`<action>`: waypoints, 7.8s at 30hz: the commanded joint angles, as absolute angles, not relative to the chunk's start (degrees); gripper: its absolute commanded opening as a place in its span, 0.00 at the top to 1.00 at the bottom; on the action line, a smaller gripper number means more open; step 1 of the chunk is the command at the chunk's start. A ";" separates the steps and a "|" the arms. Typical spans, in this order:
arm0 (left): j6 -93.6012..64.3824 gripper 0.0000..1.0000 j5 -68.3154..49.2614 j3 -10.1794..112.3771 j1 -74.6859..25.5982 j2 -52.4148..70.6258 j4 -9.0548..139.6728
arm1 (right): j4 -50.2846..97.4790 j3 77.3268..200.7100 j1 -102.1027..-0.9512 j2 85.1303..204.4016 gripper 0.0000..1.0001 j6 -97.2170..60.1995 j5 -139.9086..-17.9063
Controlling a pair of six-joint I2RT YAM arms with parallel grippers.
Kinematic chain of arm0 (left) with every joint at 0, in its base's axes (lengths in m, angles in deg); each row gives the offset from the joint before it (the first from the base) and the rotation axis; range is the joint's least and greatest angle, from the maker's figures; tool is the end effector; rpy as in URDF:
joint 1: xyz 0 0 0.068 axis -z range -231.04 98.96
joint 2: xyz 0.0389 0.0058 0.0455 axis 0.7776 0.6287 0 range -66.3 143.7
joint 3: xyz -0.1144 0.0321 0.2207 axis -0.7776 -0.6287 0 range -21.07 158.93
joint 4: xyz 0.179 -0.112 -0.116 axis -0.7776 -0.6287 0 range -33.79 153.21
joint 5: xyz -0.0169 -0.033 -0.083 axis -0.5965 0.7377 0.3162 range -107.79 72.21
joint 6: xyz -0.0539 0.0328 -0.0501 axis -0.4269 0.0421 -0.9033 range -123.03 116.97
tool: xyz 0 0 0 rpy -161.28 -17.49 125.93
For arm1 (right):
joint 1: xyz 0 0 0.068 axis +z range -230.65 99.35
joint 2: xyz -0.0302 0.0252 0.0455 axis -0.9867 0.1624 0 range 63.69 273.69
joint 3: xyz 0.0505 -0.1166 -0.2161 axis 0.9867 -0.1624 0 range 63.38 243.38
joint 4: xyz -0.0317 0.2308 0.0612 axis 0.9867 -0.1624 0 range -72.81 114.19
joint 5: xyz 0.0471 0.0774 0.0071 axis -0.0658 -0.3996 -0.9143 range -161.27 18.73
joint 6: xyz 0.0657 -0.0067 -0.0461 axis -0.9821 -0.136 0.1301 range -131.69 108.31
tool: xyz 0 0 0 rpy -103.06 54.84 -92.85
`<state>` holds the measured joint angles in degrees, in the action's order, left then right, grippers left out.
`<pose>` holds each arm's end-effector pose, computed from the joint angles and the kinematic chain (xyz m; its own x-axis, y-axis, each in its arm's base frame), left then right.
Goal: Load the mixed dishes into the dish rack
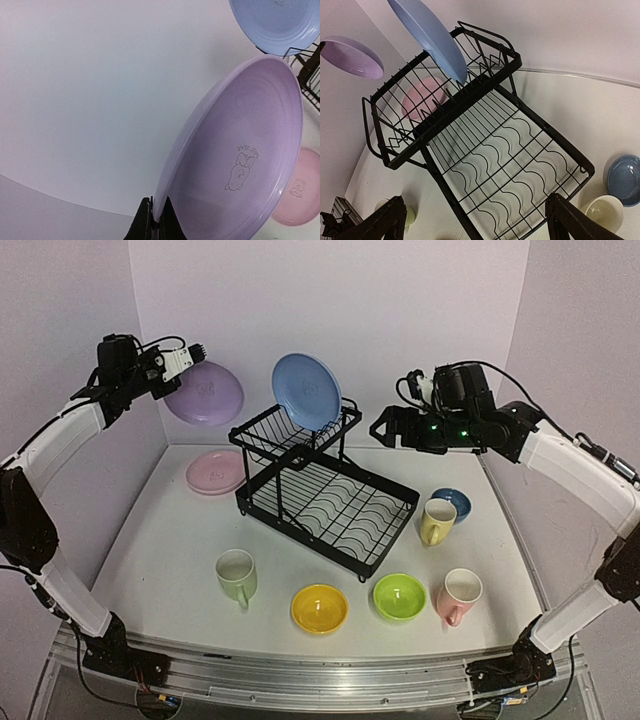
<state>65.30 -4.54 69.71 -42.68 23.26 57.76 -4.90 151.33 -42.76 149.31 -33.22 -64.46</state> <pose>0.3747 -0.0712 0.4089 0.3148 0.8680 -0.3840 0.2035 0.3334 0.9206 0.2809 0.2082 0.3584 -0.5238 0.0539 -0.8502 -0.3594 0.8908 0.2779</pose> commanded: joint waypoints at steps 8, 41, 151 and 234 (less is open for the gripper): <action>72.55 1.00 14.59 85.51 -37.73 25.16 63.44 | -2.30 150.43 -43.03 146.70 0.05 -31.33 -62.76; 62.26 1.00 25.17 109.23 -29.95 47.38 47.89 | -1.12 150.17 -43.03 149.35 0.04 -31.33 -63.90; 69.82 0.55 19.36 101.28 -25.20 51.16 51.35 | -0.41 148.09 -43.03 148.49 0.03 -31.58 -64.58; -18.48 0.60 -9.33 98.70 -47.95 74.29 23.59 | -1.27 141.35 -46.68 151.51 0.02 -37.14 -77.26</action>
